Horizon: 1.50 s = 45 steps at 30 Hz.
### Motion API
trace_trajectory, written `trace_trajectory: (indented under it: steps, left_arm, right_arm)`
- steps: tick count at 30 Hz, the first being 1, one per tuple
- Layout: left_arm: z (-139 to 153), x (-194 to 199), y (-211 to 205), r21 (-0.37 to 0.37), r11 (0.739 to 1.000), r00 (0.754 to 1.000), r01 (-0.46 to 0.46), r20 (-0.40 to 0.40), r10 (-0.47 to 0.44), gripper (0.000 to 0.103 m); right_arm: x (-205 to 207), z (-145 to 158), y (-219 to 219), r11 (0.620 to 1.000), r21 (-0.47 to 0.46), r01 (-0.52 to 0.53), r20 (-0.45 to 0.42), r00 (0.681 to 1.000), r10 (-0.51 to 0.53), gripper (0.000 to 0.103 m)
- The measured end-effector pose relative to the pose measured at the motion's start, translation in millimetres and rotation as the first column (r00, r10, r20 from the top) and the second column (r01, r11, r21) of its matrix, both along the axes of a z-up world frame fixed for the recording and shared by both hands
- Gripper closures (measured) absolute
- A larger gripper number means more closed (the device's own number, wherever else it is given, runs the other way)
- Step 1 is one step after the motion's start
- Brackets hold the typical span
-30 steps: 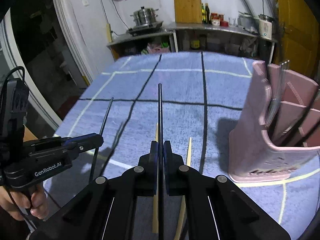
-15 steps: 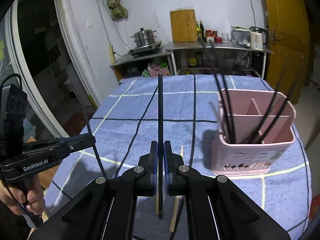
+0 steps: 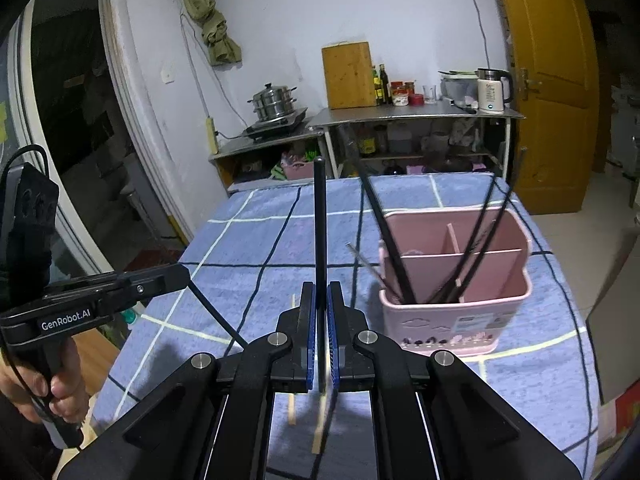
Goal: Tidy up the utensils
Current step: 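Lift both black chopsticks upright and carry them toward the pink holder, then lower both black chopsticks into the pink holder and open both grippers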
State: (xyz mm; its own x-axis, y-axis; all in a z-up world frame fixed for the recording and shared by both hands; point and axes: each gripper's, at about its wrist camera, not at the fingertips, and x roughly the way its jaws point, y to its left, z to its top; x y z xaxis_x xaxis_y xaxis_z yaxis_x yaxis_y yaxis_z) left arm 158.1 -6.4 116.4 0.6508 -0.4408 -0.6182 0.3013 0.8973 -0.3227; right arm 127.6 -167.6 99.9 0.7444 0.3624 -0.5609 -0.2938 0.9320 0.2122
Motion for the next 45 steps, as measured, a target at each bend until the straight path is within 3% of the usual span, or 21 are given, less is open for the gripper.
trace_trajectory:
  steps: [12,24,31,45]
  left_arm:
    - [52,14,-66,-0.034,0.989,0.987,0.145,0.072,-0.142,0.097]
    - [94,59,-94,-0.034,0.987,0.979,0.155,0.140,-0.149,0.097]
    - [79,81,-100,-0.020,0.990,0.983,0.141,0.117,-0.138,0.097]
    - [21,98,-113,-0.004,0.985,0.985,0.170,0.009,-0.170,0.097]
  right_arm:
    - [-13,56,-65,0.992,0.025,0.124,0.103,0.987,-0.126,0.098]
    - [8,95,-92,0.981,0.061,0.182,0.187,0.964,-0.190,0.098]
    - [36,84,-90,0.982,0.062,0.177,0.166,0.969,-0.185,0.098]
    - [67,16,-87,0.985,0.046,0.167,0.035,0.985,-0.168,0.098]
